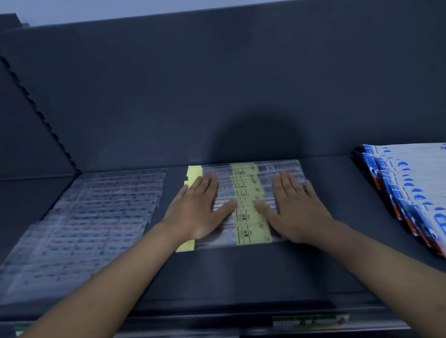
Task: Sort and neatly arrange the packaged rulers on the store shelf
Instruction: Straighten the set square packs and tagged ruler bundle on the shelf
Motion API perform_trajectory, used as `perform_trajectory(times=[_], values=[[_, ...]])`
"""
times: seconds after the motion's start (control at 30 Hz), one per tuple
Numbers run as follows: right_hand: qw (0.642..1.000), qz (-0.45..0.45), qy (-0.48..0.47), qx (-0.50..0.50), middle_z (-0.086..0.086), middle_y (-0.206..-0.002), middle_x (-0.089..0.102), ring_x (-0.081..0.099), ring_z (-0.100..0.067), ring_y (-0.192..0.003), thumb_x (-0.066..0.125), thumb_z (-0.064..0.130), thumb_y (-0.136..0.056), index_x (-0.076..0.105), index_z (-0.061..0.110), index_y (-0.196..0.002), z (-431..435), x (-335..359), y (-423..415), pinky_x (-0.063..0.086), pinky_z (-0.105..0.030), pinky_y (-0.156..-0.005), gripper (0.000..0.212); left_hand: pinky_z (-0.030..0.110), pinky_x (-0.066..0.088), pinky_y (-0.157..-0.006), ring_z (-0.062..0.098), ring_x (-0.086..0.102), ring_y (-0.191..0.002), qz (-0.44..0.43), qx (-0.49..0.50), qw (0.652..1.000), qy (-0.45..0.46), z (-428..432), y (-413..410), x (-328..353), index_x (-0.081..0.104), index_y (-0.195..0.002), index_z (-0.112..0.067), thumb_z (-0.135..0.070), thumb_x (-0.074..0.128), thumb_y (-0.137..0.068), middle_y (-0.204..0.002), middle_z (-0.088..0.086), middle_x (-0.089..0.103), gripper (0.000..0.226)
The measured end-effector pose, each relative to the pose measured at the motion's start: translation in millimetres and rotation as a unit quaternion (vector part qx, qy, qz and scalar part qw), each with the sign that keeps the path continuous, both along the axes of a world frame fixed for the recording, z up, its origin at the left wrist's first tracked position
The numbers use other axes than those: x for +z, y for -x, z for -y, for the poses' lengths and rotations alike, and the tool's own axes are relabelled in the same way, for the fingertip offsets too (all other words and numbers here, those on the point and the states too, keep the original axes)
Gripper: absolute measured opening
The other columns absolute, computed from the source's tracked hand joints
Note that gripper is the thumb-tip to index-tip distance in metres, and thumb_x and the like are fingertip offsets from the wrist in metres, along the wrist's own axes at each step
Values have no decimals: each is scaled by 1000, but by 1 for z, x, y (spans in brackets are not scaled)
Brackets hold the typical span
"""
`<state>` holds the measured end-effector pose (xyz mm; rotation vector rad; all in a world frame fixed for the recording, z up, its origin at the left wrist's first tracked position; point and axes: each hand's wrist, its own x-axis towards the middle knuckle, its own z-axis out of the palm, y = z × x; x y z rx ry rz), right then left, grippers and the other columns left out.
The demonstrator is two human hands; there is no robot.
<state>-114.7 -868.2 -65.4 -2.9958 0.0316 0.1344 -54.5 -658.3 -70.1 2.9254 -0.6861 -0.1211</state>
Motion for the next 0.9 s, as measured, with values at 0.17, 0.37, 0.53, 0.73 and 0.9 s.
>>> perform_trajectory(times=[0.17,0.37,0.53,0.73,0.9], values=[[999,19,-34,-16,-8,-158,-16,-14,-18,-146,6,70,-88,-15,8,-148,2,-2,0,-10,-35,-116,89,34,-4,-119,15,-3,-149,-15,67,992,107,-2,-11,-1,4,-155,-18,-71,27,-90,-162,3,-2,87],[997,-28,-29,-67,-11,-157,-21,-19,-21,-145,6,74,-85,-18,5,-148,2,-4,-2,-10,-43,-117,96,37,-10,-117,17,-12,-148,-46,53,997,45,10,-22,-6,-5,-154,-15,-76,20,-87,-161,6,-14,94],[994,4,-59,-91,-15,-157,-20,-16,-24,-146,10,72,-87,-16,2,-147,1,2,0,-12,-39,-116,96,39,-12,-118,15,-17,-147,-10,28,999,16,14,-22,-1,-10,-153,-19,-77,14,-86,-160,2,-20,93],[993,-4,-57,-106,-18,-157,-16,-13,-27,-146,15,57,-97,-13,-2,-147,-1,-3,12,-5,-36,-118,82,40,-12,-119,14,-15,-148,24,-6,1000,-13,18,5,-4,-7,-153,-18,-76,4,-86,-160,0,-18,89],[985,38,-120,-118,-19,-159,-2,-1,-27,-147,28,32,-103,0,-4,-149,-5,2,20,7,-31,-117,65,41,-9,-120,17,-15,-148,-13,7,1000,-14,25,13,-7,-9,-153,-15,-69,9,-92,-161,4,-14,84]])
